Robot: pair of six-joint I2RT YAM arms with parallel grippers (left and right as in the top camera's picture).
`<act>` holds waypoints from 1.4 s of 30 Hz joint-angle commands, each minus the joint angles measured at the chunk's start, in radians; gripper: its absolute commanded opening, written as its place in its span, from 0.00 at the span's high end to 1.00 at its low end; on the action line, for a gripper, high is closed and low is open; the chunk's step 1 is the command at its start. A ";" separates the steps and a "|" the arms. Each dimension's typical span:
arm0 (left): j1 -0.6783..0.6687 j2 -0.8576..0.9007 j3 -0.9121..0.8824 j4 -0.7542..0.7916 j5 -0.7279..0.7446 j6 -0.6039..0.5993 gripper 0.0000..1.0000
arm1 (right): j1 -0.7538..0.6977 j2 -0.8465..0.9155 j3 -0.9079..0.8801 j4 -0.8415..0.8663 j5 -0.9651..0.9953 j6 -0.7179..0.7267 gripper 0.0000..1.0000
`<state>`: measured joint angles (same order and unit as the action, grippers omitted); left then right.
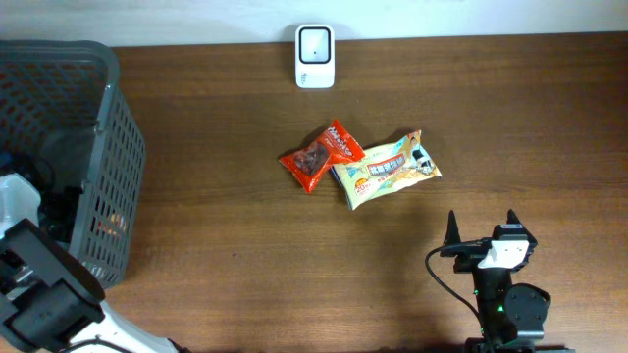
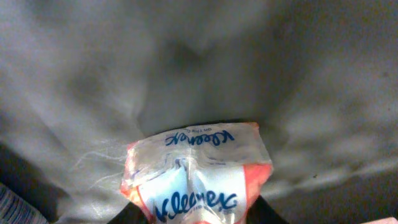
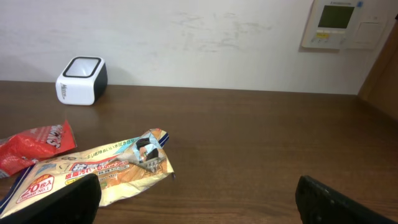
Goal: Scan the item barcode
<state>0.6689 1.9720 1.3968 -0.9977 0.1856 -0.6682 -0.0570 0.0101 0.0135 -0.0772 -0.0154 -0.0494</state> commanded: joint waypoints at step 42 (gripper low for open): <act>-0.843 0.250 1.600 -0.690 -0.066 0.308 0.01 | 0.005 -0.006 -0.008 -0.002 0.005 0.001 0.01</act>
<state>-0.2630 2.3817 2.9715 -1.6855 0.0826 -0.3882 -0.0570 0.0101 0.0135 -0.0772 -0.0151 -0.0490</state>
